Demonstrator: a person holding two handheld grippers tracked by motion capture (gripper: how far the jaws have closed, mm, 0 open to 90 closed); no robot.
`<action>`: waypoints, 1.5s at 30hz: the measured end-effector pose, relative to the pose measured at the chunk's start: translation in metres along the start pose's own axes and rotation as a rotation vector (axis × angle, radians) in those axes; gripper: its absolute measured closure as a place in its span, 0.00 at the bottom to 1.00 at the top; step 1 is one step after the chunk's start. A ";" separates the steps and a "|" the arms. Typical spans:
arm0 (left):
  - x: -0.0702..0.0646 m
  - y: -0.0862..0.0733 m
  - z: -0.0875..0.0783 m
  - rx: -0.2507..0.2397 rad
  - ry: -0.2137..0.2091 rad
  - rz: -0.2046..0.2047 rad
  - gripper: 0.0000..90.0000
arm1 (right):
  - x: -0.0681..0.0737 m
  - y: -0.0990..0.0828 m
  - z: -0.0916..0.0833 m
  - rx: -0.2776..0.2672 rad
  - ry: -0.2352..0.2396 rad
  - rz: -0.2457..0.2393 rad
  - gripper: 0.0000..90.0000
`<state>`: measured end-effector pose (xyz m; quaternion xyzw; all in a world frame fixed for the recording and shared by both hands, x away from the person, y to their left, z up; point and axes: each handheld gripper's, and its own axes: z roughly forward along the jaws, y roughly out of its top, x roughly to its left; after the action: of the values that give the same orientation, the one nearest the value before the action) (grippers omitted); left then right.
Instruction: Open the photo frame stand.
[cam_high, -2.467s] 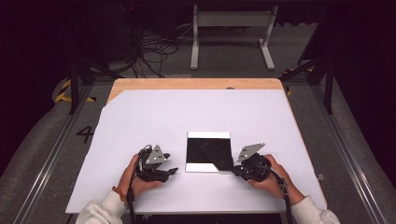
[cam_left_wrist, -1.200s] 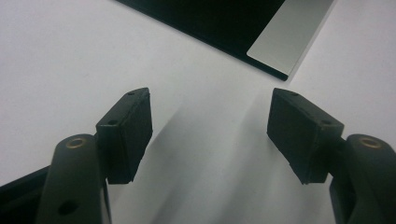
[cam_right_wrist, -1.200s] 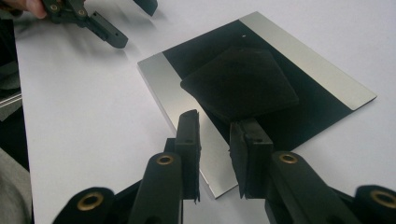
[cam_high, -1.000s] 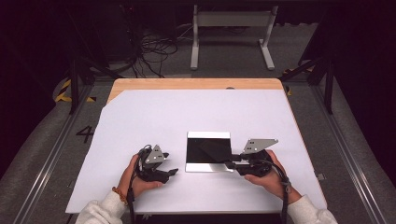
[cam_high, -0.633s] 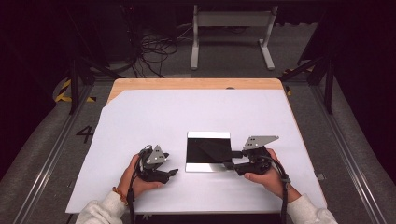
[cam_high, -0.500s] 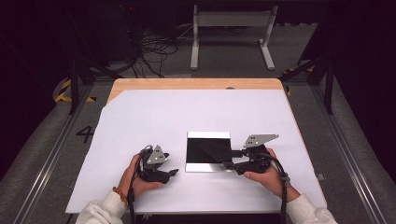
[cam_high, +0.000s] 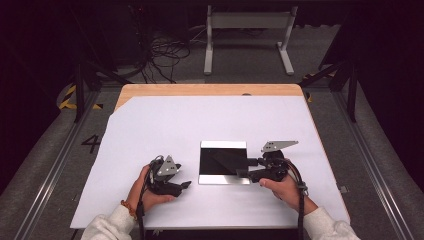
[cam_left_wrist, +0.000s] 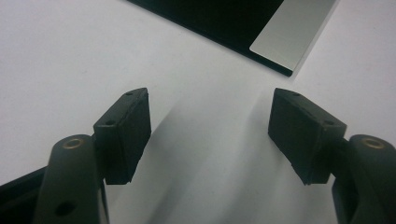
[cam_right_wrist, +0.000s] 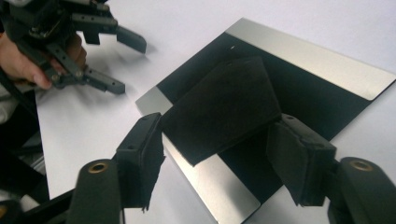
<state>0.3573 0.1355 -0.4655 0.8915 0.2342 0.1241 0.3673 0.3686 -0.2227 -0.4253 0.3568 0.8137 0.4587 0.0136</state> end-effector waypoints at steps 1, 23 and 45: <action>-0.001 0.000 0.000 -0.001 -0.002 -0.002 0.33 | -0.001 0.000 0.000 -0.012 0.008 0.012 0.41; -0.005 0.003 0.003 0.001 -0.026 0.017 0.32 | -0.011 0.000 0.010 -0.038 0.031 0.160 0.45; -0.002 0.006 0.000 -0.051 -0.064 -0.038 0.29 | -0.016 -0.004 0.019 -0.019 0.074 0.198 0.48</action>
<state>0.3577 0.1303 -0.4616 0.8807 0.2361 0.0946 0.3996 0.3848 -0.2190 -0.4440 0.4182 0.7701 0.4781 -0.0585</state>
